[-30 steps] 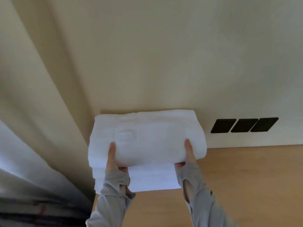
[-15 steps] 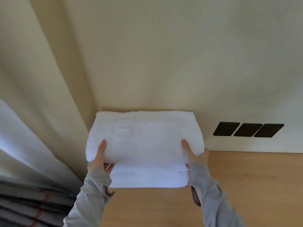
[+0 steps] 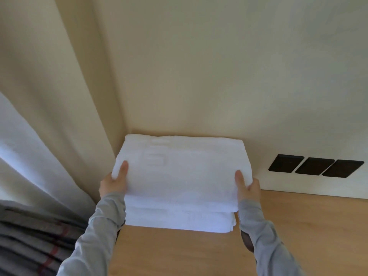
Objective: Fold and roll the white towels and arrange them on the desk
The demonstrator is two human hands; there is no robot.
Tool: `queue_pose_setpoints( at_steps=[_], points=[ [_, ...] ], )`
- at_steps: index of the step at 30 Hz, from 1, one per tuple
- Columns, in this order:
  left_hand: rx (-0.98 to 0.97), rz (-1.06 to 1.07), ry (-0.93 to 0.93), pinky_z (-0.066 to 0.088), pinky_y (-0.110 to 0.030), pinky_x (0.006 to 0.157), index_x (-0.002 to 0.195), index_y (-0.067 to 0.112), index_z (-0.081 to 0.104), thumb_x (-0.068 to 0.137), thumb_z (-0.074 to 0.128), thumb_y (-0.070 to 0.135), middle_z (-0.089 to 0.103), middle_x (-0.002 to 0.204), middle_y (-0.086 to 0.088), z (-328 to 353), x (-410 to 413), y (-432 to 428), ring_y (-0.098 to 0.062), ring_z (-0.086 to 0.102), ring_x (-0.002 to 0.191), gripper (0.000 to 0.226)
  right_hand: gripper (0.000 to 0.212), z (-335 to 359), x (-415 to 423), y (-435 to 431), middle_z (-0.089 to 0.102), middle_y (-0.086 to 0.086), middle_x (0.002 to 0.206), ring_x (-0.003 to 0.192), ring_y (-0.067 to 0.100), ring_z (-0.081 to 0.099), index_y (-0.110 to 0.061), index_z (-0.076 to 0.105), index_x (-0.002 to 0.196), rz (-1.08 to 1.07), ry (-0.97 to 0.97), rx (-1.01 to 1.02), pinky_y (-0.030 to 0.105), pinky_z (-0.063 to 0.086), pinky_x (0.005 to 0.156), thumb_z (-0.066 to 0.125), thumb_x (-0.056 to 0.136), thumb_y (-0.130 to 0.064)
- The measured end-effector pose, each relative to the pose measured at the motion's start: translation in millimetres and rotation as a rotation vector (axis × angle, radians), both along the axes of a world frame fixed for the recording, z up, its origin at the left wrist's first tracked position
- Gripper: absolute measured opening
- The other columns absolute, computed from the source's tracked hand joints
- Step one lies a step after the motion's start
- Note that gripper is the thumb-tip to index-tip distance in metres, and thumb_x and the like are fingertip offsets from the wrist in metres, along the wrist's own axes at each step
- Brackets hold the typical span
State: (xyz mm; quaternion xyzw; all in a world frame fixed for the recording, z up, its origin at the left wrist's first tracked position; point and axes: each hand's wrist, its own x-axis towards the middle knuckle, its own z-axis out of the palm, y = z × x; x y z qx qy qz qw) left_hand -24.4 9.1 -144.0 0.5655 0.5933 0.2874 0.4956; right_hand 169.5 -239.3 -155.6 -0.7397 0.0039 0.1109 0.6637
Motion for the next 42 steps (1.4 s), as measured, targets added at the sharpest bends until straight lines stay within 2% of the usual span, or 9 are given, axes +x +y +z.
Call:
queue_pose_setpoints(
  at_steps=[3,6,9,12,15,18,28,35,42],
  points=[
    [-0.007,-0.002,0.068,0.036,-0.035,0.079,0.069,0.010,0.047,0.083,0.056,0.059,0.052,0.082,-0.009,-2,3,2,-0.030,0.047,0.082,0.052,0.042,-3,1,0,0.043,0.001,0.076,0.075,0.022,0.049,-0.004,0.043,0.093,0.023,-0.011,-0.110,0.026,0.040,0.060,0.056,0.087,-0.044],
    [0.025,-0.035,0.185,0.035,-0.036,0.077,0.094,0.009,0.049,0.086,0.052,0.056,0.050,0.094,-0.011,9,9,-3,-0.033,0.048,0.088,0.048,0.047,7,3,-4,0.048,0.010,0.093,0.089,0.029,0.052,-0.001,0.043,0.102,0.076,-0.012,-0.218,0.036,0.047,0.074,0.057,0.087,-0.043],
    [0.481,0.024,0.306,0.042,-0.047,0.081,0.116,0.003,0.048,0.088,0.060,0.036,0.051,0.114,-0.021,18,12,-20,-0.043,0.051,0.102,0.045,0.061,26,6,-4,0.034,0.017,0.142,0.128,0.034,0.039,0.001,0.032,0.137,0.046,-0.373,-0.415,0.045,0.036,0.105,0.055,0.091,-0.032],
    [0.984,-0.241,0.403,0.038,-0.051,0.099,0.130,0.005,0.050,0.092,0.055,0.026,0.051,0.132,-0.021,32,44,-56,-0.040,0.048,0.121,0.043,0.050,51,0,31,0.032,0.010,0.151,0.141,0.026,0.025,-0.007,0.037,0.141,0.235,-0.858,-0.632,0.047,0.020,0.113,0.038,0.095,-0.027],
    [0.864,-0.608,0.639,0.000,-0.042,0.118,0.150,0.023,0.013,0.100,0.021,0.042,0.011,0.159,-0.001,36,88,-76,-0.019,0.006,0.146,0.054,0.049,53,-15,83,0.016,-0.005,0.157,0.145,0.012,0.006,-0.019,0.024,0.147,0.611,-0.903,-0.880,0.043,0.001,0.117,0.023,0.100,-0.034],
    [0.778,-0.695,0.824,-0.008,-0.040,0.118,0.150,0.031,-0.001,0.095,0.009,0.056,-0.007,0.159,0.009,24,88,-48,-0.012,-0.007,0.145,0.061,0.056,43,6,79,0.006,-0.007,0.158,0.145,0.009,0.002,-0.021,0.012,0.149,0.672,-0.893,-1.079,0.041,-0.002,0.117,0.016,0.099,-0.044],
    [0.724,-0.704,0.838,-0.005,-0.031,0.118,0.150,0.035,-0.001,0.090,0.001,0.059,-0.010,0.158,0.014,-3,51,3,-0.006,-0.008,0.145,0.064,0.057,15,47,45,-0.006,-0.009,0.158,0.144,0.005,-0.008,-0.020,0.003,0.150,0.715,-0.773,-1.046,0.032,-0.003,0.119,0.011,0.098,-0.042],
    [0.638,-0.793,0.927,-0.004,-0.035,0.118,0.149,0.032,-0.005,0.094,0.006,0.057,-0.015,0.157,0.011,16,54,4,-0.010,-0.010,0.145,0.062,0.058,25,52,48,-0.007,-0.008,0.158,0.144,0.006,-0.008,-0.020,0.003,0.150,0.784,-0.716,-1.084,0.034,-0.002,0.118,0.009,0.098,-0.044],
    [0.716,-0.794,0.856,0.018,-0.035,0.115,0.149,0.016,0.020,0.099,0.025,0.048,0.016,0.158,-0.001,72,51,-6,-0.018,0.018,0.144,0.060,0.054,62,46,44,0.010,0.003,0.158,0.145,0.016,0.008,-0.016,0.015,0.149,0.756,-0.746,-0.947,0.037,0.005,0.118,0.027,0.100,-0.036]
  ],
)
